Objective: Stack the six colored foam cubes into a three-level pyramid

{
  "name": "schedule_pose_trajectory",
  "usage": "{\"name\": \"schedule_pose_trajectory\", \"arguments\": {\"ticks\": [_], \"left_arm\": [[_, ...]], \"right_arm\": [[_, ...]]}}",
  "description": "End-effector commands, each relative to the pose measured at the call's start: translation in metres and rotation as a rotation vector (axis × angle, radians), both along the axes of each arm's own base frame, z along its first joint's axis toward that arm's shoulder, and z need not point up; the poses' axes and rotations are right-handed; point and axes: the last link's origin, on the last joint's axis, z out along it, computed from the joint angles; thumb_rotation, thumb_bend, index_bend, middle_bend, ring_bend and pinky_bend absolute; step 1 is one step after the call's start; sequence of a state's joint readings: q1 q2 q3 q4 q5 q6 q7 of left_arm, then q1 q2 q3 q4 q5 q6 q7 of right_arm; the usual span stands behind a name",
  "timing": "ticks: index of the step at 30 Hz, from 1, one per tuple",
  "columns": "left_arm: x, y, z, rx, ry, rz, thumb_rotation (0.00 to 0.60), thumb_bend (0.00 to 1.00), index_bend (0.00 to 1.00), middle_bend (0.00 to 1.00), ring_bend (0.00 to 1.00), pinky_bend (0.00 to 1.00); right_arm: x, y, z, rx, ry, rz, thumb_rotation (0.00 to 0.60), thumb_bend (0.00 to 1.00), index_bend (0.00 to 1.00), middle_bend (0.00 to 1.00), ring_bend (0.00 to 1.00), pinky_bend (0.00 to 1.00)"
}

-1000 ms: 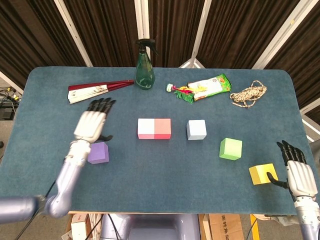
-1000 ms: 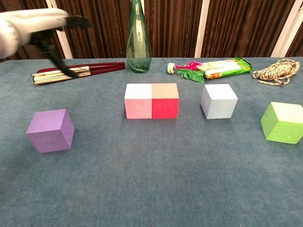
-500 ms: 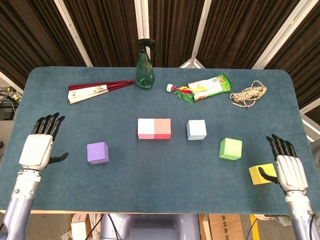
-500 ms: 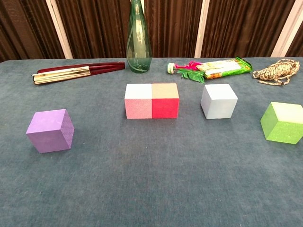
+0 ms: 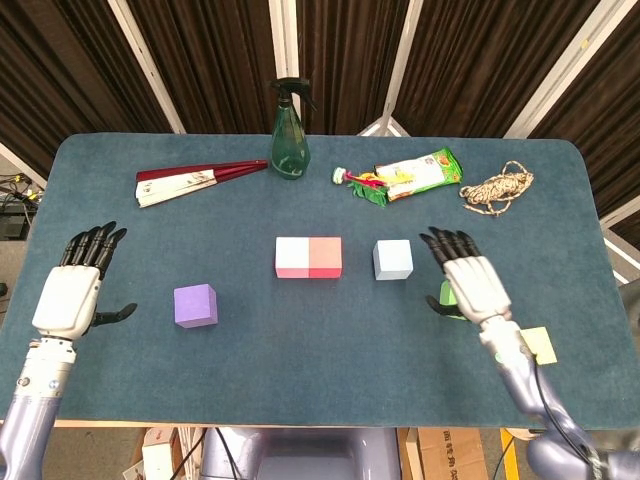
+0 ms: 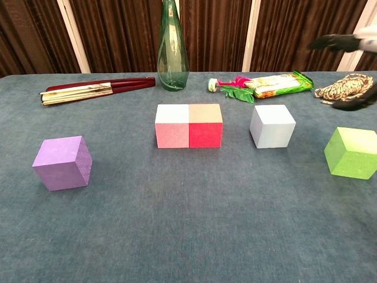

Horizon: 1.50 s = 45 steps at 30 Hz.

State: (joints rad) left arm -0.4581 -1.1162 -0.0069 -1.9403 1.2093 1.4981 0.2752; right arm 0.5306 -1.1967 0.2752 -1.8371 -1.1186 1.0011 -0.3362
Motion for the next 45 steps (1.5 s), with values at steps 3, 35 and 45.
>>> {"name": "schedule_pose_trajectory", "arguments": {"ticks": [3,35,45], "left_arm": [[0.000,0.000,0.001,0.002,-0.007,0.002,0.600,0.06,0.00,0.00,0.00,0.04],[-0.002,0.003,0.007,0.009,-0.034,0.023,0.600,0.06,0.00,0.00,0.00,0.04],[-0.003,0.003,0.005,0.007,-0.034,0.025,0.600,0.06,0.00,0.00,0.00,0.04]], "right_arm": [[0.024,-0.030,-0.038,0.114,0.036,-0.013,0.600,0.31,0.00,0.00,0.00,0.00],[0.003,-0.087,-0.082,0.157,0.186,-0.203,0.600,0.31,0.00,0.24,0.08,0.00],[0.001,-0.090,-0.083,0.129,0.138,-0.204,0.600,0.31,0.00,0.43,0.30,0.00]]}}
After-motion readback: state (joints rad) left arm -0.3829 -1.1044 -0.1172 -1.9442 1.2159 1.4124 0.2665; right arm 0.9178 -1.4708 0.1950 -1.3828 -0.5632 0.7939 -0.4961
